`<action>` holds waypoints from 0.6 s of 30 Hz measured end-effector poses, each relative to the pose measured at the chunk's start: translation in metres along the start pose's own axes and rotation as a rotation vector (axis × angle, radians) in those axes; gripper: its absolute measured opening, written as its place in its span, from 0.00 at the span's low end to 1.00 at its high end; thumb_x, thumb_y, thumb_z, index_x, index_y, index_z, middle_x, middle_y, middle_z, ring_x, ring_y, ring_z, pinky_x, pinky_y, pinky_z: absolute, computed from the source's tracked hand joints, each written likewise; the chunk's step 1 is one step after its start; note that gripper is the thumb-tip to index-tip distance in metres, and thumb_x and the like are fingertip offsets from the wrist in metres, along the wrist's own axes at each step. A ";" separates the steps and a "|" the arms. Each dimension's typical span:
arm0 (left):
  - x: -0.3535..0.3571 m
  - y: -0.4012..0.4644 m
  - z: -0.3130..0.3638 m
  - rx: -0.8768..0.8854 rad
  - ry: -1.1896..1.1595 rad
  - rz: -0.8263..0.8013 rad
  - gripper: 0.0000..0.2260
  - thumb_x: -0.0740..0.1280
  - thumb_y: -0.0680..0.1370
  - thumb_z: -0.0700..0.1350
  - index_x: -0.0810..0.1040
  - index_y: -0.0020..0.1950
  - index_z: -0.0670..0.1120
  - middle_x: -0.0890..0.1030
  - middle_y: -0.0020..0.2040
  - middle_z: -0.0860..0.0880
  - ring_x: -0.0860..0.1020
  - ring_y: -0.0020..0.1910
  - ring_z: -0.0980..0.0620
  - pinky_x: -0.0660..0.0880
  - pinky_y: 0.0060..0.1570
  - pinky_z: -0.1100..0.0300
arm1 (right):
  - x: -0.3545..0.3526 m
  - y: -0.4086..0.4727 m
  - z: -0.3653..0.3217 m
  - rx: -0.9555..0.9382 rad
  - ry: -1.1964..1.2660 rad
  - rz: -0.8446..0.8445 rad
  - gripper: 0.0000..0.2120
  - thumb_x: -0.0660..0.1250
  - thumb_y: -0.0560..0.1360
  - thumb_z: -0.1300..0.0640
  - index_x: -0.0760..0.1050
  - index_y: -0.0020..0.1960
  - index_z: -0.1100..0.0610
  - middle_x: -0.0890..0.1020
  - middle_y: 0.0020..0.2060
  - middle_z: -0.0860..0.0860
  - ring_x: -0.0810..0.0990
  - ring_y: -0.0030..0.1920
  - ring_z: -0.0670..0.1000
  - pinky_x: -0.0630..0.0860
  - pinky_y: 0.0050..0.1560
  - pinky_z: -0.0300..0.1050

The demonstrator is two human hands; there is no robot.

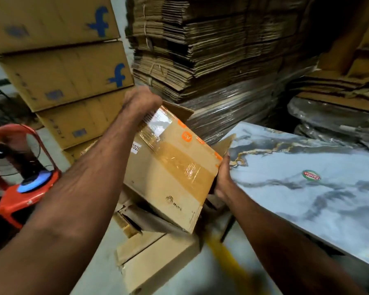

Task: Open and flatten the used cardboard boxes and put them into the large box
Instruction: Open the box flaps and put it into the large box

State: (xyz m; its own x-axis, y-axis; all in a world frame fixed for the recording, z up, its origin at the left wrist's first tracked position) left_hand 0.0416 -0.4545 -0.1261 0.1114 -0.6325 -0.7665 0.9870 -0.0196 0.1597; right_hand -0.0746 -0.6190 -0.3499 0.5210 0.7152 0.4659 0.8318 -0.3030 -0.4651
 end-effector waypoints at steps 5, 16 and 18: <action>-0.062 -0.016 0.039 0.066 -0.136 -0.007 0.03 0.67 0.78 0.42 0.75 0.50 0.47 0.81 0.51 0.44 0.82 0.49 0.47 0.81 0.52 0.48 | 0.023 -0.009 -0.067 -0.050 0.025 -0.124 0.41 0.46 0.73 0.23 0.83 0.51 0.55 0.86 0.47 0.59 0.83 0.52 0.60 0.78 0.57 0.58; -0.122 -0.033 0.091 0.167 -0.538 0.057 0.08 0.67 0.77 0.36 0.80 0.55 0.39 0.84 0.47 0.40 0.84 0.40 0.46 0.82 0.43 0.51 | 0.045 -0.071 -0.211 -0.341 0.051 -0.319 0.33 0.50 0.79 0.31 0.80 0.60 0.54 0.85 0.49 0.58 0.84 0.47 0.57 0.83 0.45 0.52; -0.119 -0.034 0.105 0.194 -0.606 0.060 0.06 0.66 0.76 0.35 0.80 0.51 0.39 0.84 0.48 0.39 0.84 0.42 0.44 0.82 0.46 0.49 | 0.039 -0.084 -0.232 -0.382 0.059 -0.325 0.32 0.49 0.79 0.32 0.80 0.60 0.55 0.85 0.51 0.57 0.84 0.47 0.57 0.82 0.46 0.51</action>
State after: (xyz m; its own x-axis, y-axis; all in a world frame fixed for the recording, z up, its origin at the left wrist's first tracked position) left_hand -0.0178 -0.4600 0.0251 0.0241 -0.9614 -0.2739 0.9359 -0.0746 0.3443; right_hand -0.0797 -0.7118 -0.1179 0.2244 0.7775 0.5875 0.9577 -0.2874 0.0146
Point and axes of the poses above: each hand's wrist, its own y-axis towards the middle knuckle, its own x-axis out of the palm, z = x × y, the point moved 1 cm from there along y, towards the middle knuckle
